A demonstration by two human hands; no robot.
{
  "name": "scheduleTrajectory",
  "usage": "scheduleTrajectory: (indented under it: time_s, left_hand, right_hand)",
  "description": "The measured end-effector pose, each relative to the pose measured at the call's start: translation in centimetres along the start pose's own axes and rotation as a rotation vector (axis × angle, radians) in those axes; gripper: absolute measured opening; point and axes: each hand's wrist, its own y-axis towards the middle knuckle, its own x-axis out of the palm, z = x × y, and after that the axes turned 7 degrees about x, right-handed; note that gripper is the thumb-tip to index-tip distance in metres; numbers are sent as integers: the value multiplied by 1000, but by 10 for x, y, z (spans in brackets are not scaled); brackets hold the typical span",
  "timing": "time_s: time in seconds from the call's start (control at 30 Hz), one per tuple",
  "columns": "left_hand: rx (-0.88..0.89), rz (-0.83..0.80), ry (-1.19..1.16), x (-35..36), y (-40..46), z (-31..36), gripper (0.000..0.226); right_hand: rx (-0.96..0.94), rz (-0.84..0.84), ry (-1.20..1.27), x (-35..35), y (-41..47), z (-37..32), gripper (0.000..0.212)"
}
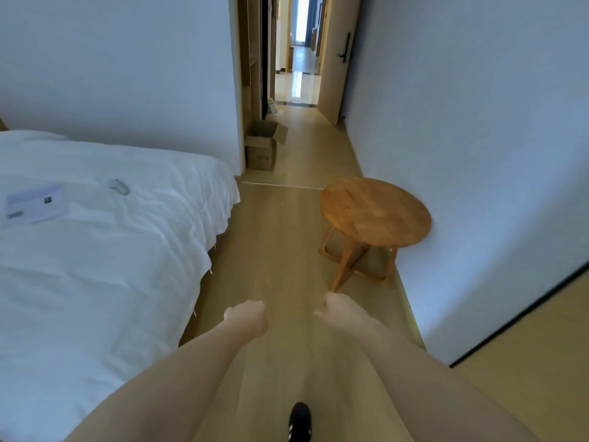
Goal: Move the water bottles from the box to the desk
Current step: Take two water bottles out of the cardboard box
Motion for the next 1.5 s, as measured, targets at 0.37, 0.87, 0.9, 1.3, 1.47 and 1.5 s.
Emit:
scheduleTrajectory:
  time_s: [0.37,0.87,0.9,1.3,1.47,1.5]
  left_hand:
    - [-3,34,-5,-151,242,-18,22]
    - [84,-3,46,-338,580,-125,22]
    - [86,6,47,-354,601,-131,22]
    - [124,-63,71,-469,846,-149,23]
    - [94,-88,52,-535,954,-137,25]
    - [94,-77,45,-552,975,-135,25]
  right_hand:
    - [-56,23,22,-144,253,-52,45]
    - [20,-15,-19,-274,578,-159,35]
    - [25,-8,-12,-286,598,-165,35]
    - [66,-59,-13,-390,849,-195,44]
    - [70,-72,-45,-454,965,-196,43]
    - [67,-68,-50,-470,988,-197,41]
